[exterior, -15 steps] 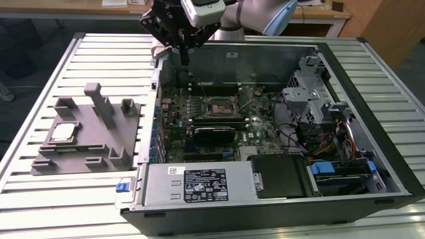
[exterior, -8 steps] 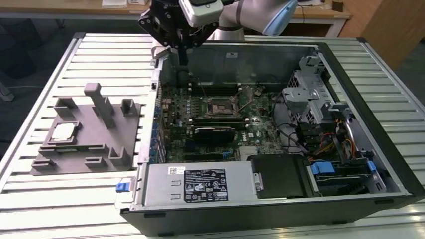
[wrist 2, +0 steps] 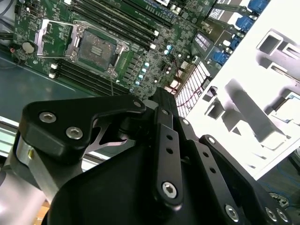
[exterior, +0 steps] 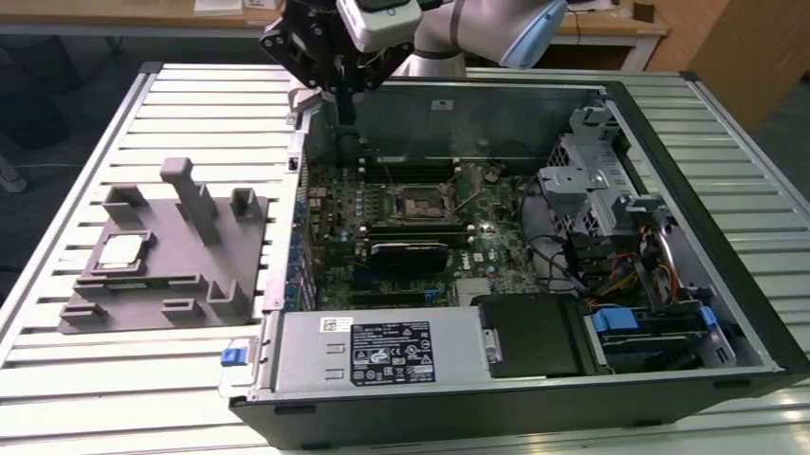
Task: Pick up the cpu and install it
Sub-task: 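Reach for the cpu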
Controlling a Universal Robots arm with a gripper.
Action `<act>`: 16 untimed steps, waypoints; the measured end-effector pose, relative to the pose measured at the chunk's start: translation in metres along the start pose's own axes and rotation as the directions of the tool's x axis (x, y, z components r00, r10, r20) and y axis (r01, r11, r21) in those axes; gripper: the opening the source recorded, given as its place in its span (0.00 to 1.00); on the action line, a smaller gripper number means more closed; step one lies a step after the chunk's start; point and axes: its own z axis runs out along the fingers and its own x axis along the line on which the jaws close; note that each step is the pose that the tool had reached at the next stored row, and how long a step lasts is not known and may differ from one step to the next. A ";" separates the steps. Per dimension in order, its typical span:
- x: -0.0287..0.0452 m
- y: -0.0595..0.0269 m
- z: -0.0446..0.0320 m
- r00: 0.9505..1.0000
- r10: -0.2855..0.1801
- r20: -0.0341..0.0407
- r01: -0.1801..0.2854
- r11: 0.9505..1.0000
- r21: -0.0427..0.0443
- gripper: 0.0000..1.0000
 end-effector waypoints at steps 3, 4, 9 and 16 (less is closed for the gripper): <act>0.0011 -0.0001 0.0000 1.000 0.000 0.000 0.000 1.000 0.000 0.11; 0.0014 -0.0001 0.0000 1.000 0.000 0.000 0.000 1.000 0.000 0.11; 0.0034 -0.0003 0.0001 1.000 0.000 0.000 0.000 1.000 0.000 0.11; 0.0063 -0.0005 0.0001 1.000 0.000 0.000 0.000 1.000 0.000 0.11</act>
